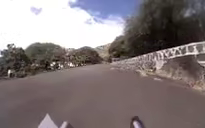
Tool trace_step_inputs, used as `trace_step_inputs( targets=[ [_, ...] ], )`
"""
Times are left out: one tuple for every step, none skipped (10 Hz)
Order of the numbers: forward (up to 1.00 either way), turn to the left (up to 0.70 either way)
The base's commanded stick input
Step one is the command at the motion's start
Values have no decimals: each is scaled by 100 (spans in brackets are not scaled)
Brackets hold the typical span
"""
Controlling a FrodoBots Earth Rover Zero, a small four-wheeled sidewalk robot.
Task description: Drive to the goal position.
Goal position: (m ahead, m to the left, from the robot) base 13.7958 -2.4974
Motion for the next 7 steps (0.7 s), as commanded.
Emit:
trace_step_inputs(
  targets=[
    [85,0],
    [85,0],
    [85,0],
    [85,0],
    [85,0],
    [85,0],
    [85,0]
  ],
)
